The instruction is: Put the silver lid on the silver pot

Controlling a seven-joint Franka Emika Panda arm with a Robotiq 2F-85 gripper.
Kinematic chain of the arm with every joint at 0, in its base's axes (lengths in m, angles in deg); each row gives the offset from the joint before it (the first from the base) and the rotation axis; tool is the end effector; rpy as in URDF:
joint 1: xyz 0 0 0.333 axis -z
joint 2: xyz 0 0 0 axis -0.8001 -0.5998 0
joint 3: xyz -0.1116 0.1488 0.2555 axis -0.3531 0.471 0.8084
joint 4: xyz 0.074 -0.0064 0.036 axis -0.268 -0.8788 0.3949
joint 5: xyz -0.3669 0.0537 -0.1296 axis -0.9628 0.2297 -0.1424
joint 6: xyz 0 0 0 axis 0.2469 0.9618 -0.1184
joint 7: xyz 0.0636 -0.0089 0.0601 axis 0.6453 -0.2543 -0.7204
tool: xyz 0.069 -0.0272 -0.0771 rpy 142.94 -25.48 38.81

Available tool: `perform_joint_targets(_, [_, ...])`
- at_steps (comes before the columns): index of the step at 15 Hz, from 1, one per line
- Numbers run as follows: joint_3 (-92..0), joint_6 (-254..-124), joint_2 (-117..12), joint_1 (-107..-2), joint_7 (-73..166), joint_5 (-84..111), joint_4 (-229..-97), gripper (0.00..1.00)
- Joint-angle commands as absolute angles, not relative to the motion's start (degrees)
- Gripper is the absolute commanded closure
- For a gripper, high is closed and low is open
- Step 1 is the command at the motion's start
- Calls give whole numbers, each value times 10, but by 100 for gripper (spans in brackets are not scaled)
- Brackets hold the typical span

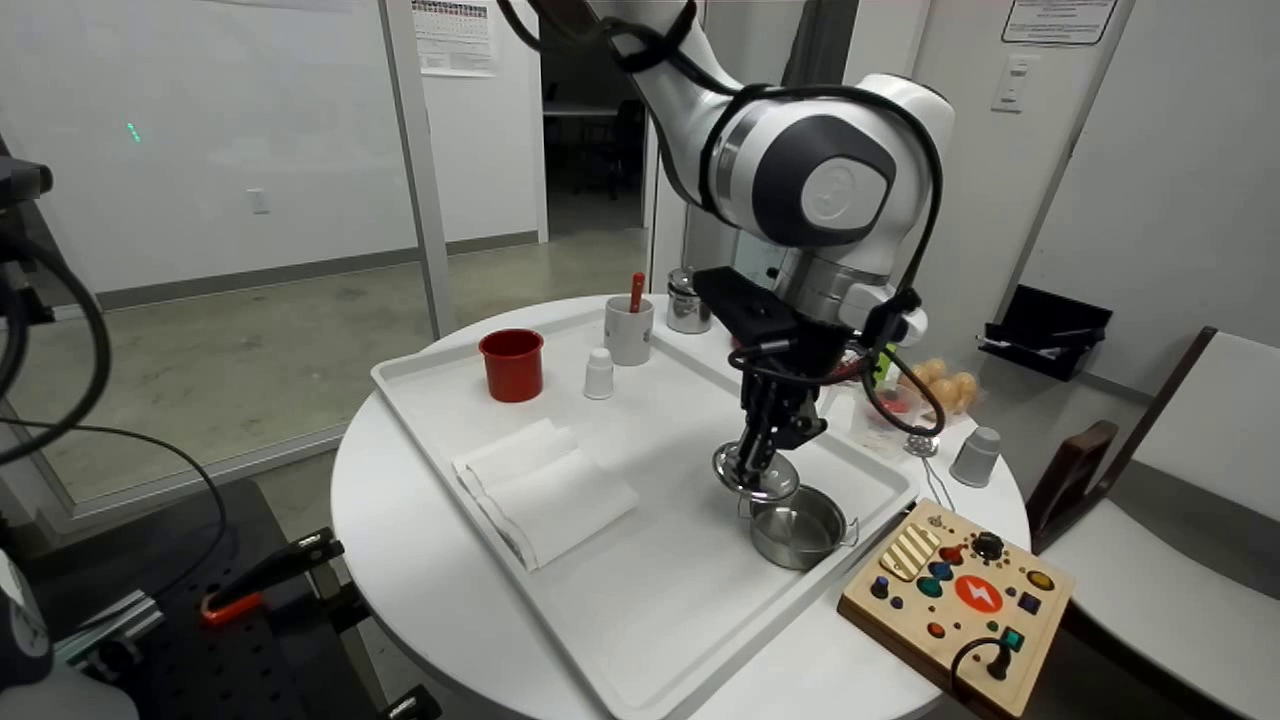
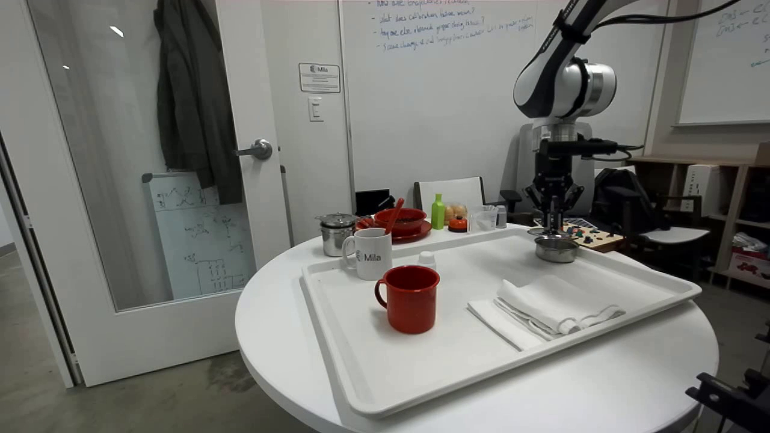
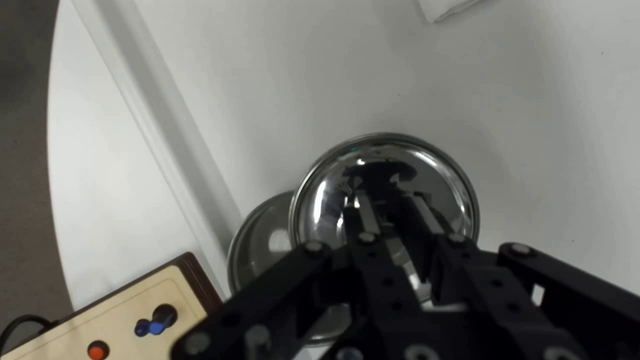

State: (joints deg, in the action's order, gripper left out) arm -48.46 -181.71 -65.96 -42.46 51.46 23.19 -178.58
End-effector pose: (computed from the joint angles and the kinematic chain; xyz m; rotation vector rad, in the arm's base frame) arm 0.5891 -0.1736 0.2159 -2.9791 0.8130 0.2858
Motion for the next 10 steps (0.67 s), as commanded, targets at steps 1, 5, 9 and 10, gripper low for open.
perform_joint_targets(1, [-491,-1811,-685,-417,515,252,-1758,90])
perform_joint_targets(5, [-501,-1815,-698,-414,523,248,-1743,90])
perform_joint_targets(9, [-506,-1818,-716,-418,533,242,-1722,90])
perform_joint_targets(10, [-507,-1819,-723,-421,537,238,-1716,90])
